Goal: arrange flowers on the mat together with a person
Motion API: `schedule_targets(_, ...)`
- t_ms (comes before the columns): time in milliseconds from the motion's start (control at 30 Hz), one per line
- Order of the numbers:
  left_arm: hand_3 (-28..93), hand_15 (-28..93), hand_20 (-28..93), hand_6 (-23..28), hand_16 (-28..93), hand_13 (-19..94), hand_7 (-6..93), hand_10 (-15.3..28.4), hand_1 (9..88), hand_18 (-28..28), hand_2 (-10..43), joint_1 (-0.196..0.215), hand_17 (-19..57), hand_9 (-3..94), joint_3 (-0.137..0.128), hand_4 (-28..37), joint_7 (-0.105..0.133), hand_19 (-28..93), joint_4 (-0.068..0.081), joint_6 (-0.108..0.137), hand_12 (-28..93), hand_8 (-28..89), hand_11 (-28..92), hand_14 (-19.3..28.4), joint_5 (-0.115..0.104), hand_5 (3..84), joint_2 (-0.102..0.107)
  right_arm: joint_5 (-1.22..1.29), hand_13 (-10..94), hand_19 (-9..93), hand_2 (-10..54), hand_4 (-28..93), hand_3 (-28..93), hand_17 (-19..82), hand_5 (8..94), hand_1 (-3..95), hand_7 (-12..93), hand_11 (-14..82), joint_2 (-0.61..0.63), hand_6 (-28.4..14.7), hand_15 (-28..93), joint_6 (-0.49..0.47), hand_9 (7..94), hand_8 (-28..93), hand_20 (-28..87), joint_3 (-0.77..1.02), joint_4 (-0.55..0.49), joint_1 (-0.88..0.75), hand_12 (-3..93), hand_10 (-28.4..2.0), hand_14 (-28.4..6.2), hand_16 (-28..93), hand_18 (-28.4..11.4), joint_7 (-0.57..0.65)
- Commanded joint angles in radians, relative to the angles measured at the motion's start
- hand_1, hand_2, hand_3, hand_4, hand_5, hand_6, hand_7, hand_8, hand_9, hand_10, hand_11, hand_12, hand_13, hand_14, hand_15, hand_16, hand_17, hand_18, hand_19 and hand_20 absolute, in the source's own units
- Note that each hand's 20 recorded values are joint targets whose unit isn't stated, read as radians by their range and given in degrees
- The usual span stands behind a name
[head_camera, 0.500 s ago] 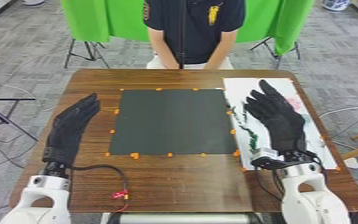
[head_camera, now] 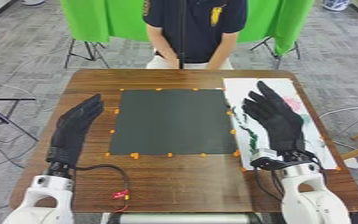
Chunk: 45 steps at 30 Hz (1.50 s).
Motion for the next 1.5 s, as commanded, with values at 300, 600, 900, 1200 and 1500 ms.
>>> schedule_targets(300, 61, 6, 14, 4.6, 7, 26, 5.7, 12.4, 23.7, 14.6, -0.3, 0.013, -2.1, 37.0, -0.005, -18.8, -0.018, 5, 0.013, -0.019, 15, -4, 9, 16.3, 0.009, 39.0, -0.002, 0.009, 29, 8, 1.2, -16, 75, 14, 34.1, 7.2, 7, 3.1, 0.001, -3.2, 7, 0.002, 35.9, -7, 20, -0.005, -0.006, -0.012, 13.5, -16.0, -17.4, 18, -17.5, 0.008)
schedule_targets(600, 62, 6, 14, 4.6, 7, 26, 5.7, 12.5, 23.7, 14.6, -0.4, 0.027, -2.2, 35.7, -0.004, -19.0, -0.017, 5, 0.005, 0.015, 16, -4, 9, 16.3, -0.002, 38.9, -0.006, 0.037, 29, 8, 1.5, -16, 75, 14, 35.1, 7.2, 7, 3.1, -0.002, -3.4, 7, 0.003, 36.2, -7, 20, -0.008, -0.005, -0.009, 13.6, -15.9, -17.4, 18, -17.5, 0.022)
schedule_targets(900, 61, 6, 14, 4.5, 7, 26, 5.7, 12.3, 22.8, 14.7, 0.4, 0.007, -2.3, 35.4, 0.014, -20.0, -0.011, 5, 0.010, -0.033, 16, -3, 9, 16.3, 0.007, 38.6, -0.005, 0.044, 29, 8, 1.3, -16, 75, 14, 35.2, 7.3, 7, 3.0, 0.009, -3.3, 7, 0.020, 36.0, -7, 20, 0.000, -0.009, -0.015, 13.5, -15.9, -17.5, 18, -17.5, 0.015)
schedule_targets(1200, 62, 6, 14, 4.5, 7, 26, 5.9, 12.1, 22.3, 14.7, 0.0, -0.002, -2.3, 35.9, 0.015, -20.5, -0.023, 5, 0.016, -0.038, 16, -3, 9, 16.1, 0.016, 39.0, 0.004, 0.008, 29, 8, 1.4, -16, 74, 15, 35.0, 7.4, 7, 3.1, 0.007, -3.3, 7, 0.000, 36.0, -7, 20, -0.015, -0.011, -0.007, 13.7, -15.9, -17.5, 18, -17.5, 0.006)
schedule_targets(1500, 61, 6, 14, 0.1, 7, 26, 7.2, 14.2, 24.0, 14.6, 0.0, -0.012, -1.9, 39.4, 0.009, -20.2, -0.025, 5, 0.019, -0.038, 14, -5, 8, 16.1, 0.026, 46.1, 0.008, 0.004, 30, 8, 1.4, -16, 74, 15, 35.3, 7.6, 7, 3.0, 0.018, -2.8, 7, 0.005, 36.2, -7, 20, -0.015, -0.008, 0.006, 13.4, -16.0, -17.6, 18, -16.9, -0.010)
